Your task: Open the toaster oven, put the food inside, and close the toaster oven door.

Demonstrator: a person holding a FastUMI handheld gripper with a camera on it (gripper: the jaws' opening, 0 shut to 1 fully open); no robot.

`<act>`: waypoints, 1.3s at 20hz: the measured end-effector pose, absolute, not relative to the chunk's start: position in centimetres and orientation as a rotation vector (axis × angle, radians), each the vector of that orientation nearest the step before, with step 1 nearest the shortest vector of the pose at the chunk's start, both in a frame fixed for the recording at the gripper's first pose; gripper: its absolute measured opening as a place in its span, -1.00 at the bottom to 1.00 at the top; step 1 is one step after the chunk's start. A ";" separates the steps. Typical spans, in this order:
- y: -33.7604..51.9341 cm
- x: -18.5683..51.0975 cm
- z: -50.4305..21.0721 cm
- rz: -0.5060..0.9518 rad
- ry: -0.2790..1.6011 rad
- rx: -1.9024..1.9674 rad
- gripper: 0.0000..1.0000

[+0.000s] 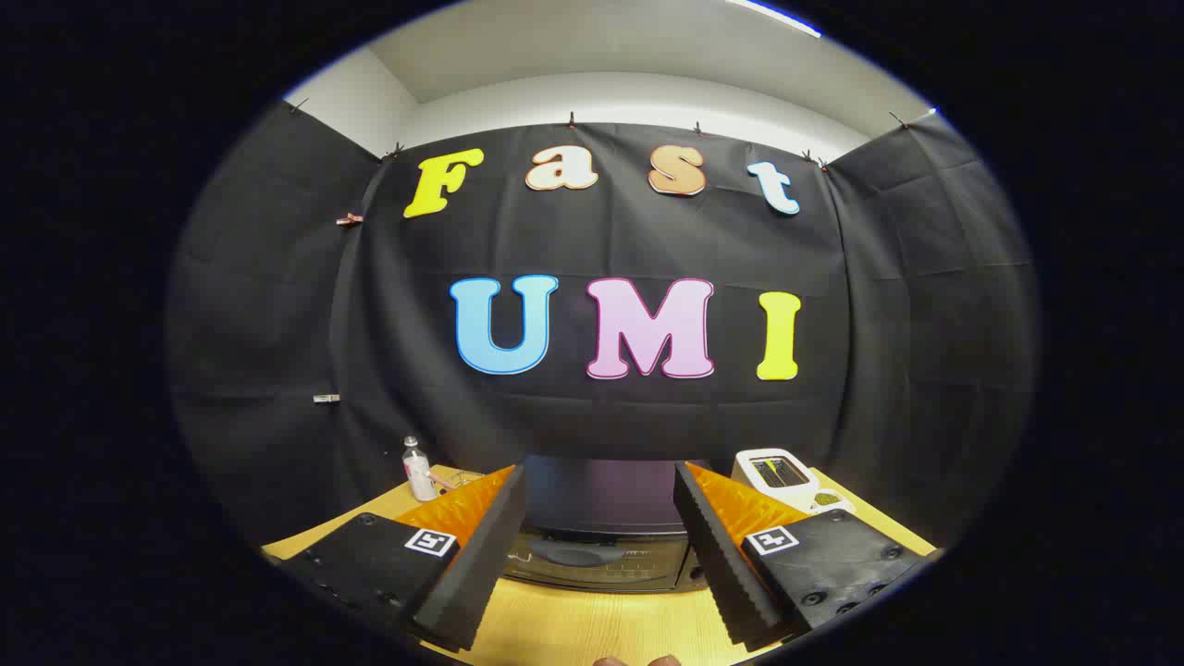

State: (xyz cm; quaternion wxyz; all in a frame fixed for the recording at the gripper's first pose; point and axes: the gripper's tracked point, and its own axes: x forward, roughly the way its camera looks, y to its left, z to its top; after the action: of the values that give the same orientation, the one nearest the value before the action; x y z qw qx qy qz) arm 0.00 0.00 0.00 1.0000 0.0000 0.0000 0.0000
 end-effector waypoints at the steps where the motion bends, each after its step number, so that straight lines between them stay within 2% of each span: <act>1: 0.3 -0.2 -0.1 0.004 0.001 0.001 0.94; 18: 1.4 -0.7 -2.1 0.034 0.054 -0.010 0.95; 26: 0.9 0.8 -7.1 0.025 0.168 0.011 0.95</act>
State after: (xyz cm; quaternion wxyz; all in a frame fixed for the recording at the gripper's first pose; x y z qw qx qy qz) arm 0.78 0.94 -7.12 0.9964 0.0055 0.0840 0.0123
